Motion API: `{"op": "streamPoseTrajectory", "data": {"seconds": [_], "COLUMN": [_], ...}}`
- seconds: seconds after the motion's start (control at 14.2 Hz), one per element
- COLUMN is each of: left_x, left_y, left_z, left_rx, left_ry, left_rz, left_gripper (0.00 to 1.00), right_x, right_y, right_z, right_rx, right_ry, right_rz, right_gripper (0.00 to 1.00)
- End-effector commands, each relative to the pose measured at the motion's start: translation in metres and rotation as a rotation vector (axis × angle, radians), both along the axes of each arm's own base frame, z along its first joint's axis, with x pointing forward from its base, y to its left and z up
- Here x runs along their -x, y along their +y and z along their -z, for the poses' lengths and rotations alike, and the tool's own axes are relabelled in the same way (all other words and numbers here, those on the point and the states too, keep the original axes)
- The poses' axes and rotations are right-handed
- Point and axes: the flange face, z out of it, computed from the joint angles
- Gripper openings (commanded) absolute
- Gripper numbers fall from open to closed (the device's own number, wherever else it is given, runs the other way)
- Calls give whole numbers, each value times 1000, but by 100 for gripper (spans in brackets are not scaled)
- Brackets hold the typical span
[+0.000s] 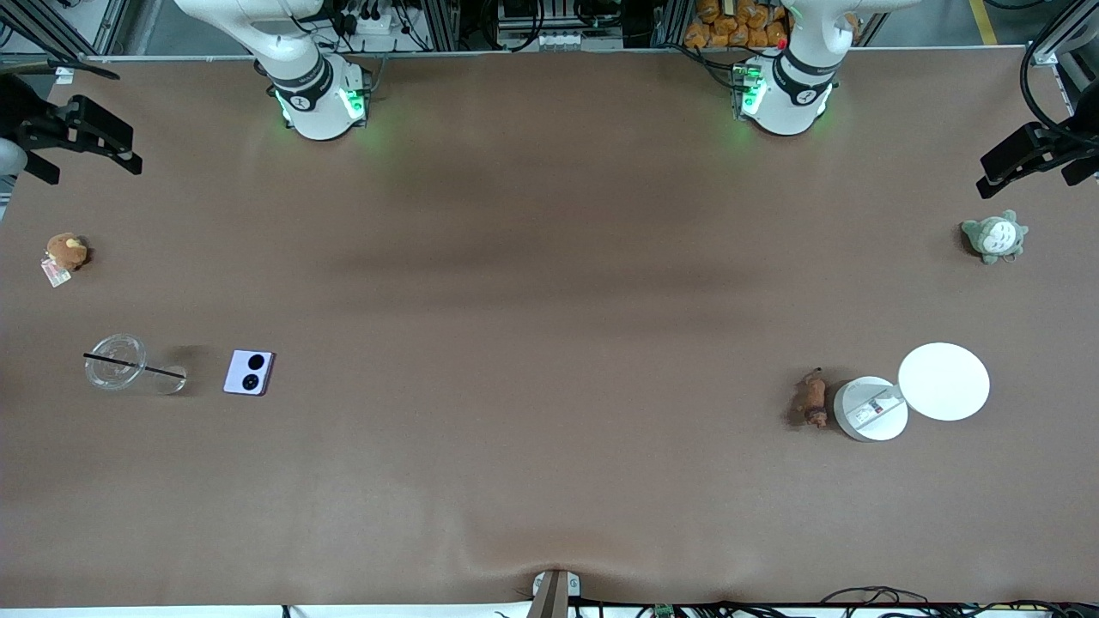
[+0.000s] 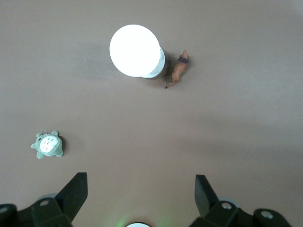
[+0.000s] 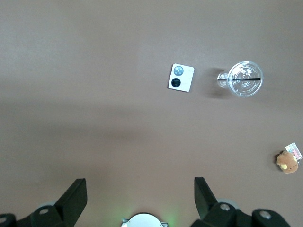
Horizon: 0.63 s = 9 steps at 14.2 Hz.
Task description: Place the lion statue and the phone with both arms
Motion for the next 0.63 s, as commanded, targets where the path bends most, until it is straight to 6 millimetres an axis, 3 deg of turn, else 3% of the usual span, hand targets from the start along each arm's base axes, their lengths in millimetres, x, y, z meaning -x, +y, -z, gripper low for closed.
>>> {"op": "streamPoseTrajectory", "data": {"seconds": [0.0, 0.56], "left_x": [6, 6], "left_y": [1, 1], "left_z": [-3, -2], "left_rx": [20, 20], "left_ry": [0, 4], "left_rz": [2, 2], "left_gripper": [100, 100], "right_x": [-7, -4], "right_y": [1, 11], "right_z": [-9, -6], "right_rx": [5, -6], "right_ry": [-12, 5], "right_rz": [-13, -30], "right_gripper": [100, 100]}}
